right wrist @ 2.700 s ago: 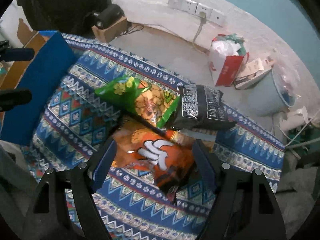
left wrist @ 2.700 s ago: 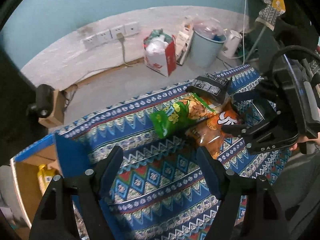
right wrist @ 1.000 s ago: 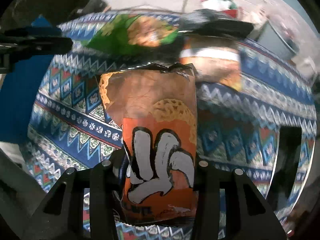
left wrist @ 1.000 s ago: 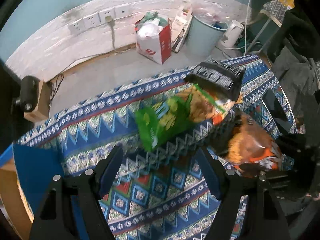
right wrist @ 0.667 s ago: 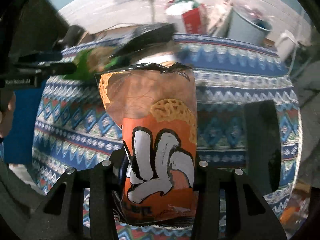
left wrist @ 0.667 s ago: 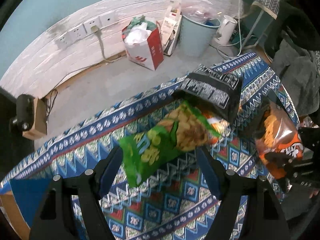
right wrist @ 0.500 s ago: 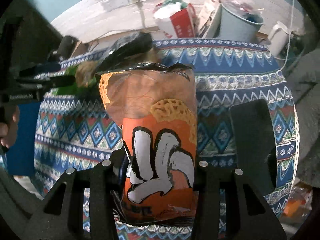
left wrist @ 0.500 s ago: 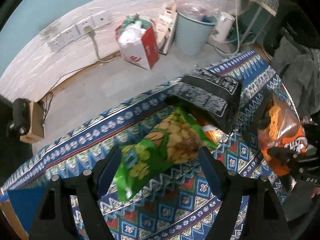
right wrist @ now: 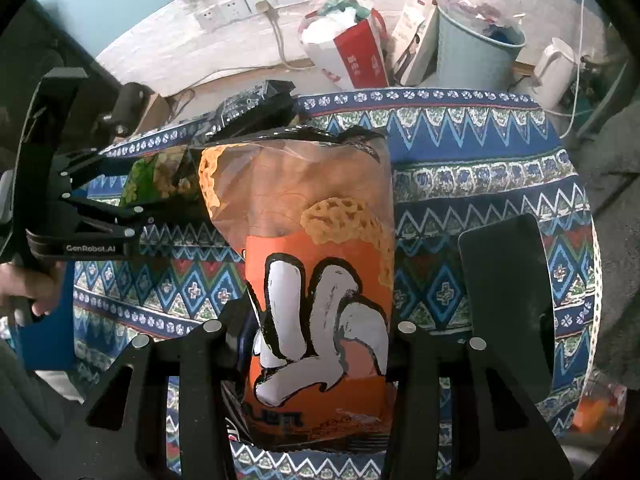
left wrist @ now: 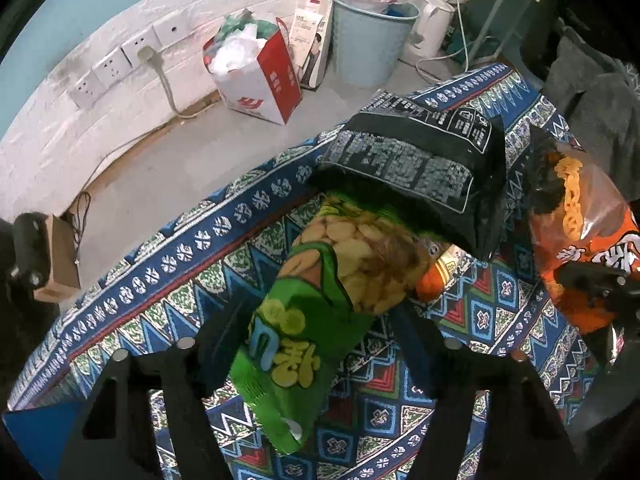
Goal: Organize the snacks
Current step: 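Close left tool on green peanut bag while right tool lifts orange bag, then carry both bags over the cardboard box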
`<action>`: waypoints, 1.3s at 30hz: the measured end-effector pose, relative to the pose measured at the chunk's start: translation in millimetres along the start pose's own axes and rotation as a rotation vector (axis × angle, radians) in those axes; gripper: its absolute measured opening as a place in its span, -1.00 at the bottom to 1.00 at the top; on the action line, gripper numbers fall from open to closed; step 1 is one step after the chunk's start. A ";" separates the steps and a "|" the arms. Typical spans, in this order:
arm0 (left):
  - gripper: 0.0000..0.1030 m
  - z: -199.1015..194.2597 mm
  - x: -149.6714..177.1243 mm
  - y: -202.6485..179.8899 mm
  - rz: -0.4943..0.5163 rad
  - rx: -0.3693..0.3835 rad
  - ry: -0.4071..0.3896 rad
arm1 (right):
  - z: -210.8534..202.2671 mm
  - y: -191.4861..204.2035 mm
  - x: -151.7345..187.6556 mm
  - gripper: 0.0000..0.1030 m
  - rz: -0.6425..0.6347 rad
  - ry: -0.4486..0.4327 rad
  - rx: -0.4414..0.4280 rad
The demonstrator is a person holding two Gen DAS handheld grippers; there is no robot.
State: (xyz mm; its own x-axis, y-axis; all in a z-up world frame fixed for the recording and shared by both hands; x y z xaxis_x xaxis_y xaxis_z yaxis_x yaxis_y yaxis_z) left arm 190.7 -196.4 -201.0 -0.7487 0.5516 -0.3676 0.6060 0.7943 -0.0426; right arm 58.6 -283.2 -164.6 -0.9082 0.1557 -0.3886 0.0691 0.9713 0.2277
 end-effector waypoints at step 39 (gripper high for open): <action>-0.12 -137.2 74.4 44.8 -0.280 -0.133 -0.113 | -42.0 96.7 -18.3 -0.17 -0.146 -0.114 -0.045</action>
State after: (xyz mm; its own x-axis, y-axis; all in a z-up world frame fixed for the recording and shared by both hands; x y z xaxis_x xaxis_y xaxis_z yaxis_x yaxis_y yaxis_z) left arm 125.3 -84.9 -102.8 -0.8426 0.2809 -0.4596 0.3347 0.9416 -0.0382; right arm 64.5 -199.7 -98.0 -0.8544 0.0352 -0.5185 -0.0809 0.9765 0.1996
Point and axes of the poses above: each gripper's, at about its wrist camera, not at the fingertips, and z roughly the way its jaws point, y to its left, x to its underside, the point moved 3 cm from there along z, roughly the way its jaws point, and after that the axes turned 6 degrees about -y, right-handed, at the moved point
